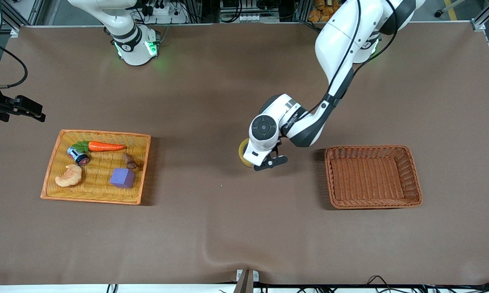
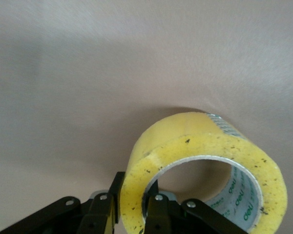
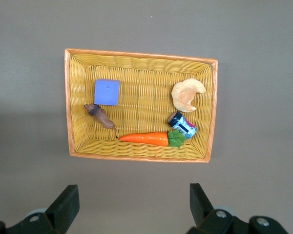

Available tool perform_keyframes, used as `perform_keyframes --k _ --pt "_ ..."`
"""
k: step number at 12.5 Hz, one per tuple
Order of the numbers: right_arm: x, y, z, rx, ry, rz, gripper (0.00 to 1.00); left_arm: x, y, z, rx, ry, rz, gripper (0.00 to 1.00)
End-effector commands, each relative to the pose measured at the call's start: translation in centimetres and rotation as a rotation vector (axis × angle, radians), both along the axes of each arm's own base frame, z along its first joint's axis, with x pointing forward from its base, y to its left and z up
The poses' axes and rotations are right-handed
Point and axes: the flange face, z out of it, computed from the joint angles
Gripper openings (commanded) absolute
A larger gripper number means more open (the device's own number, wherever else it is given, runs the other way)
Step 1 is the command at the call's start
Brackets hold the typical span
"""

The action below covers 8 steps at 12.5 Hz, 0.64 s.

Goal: Transfer tape with both arms
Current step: 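Open the right gripper and carry the tape toward the basket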

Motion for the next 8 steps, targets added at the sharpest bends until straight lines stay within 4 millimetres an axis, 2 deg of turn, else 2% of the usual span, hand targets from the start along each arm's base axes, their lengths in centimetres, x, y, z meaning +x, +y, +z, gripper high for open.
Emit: perform_keyframes --k 1,3,4,5,6,8 --pt "0.3 -0.7 0.4 -0.022 0.006 -0.013 1.0 0.5 1.7 8.6 0.009 -0.042 0.008 0.0" --pt "0.4 -1.4 0.7 0.017 -0.006 -0.034 1.0 1.5 3.3 14.7 -0.051 -0.081 0.078 0.0" --pt "0.5 -0.9 1.2 0.03 -0.016 -0.028 1.0 2.6 5.1 17.3 -0.069 -0.095 0.137 0.0" --pt "0.5 -0.9 1.3 0.032 -0.017 -0.028 1.0 3.9 7.6 19.0 -0.064 -0.106 0.201 0.0" --pt "0.4 -1.1 1.3 0.033 -0.015 -0.031 1.0 5.3 10.2 20.6 -0.064 -0.131 0.257 0.0" --pt "0.2 -1.1 1.1 0.035 0.008 -0.032 1.0 9.7 19.2 22.0 -0.055 -0.16 0.395 0.0"
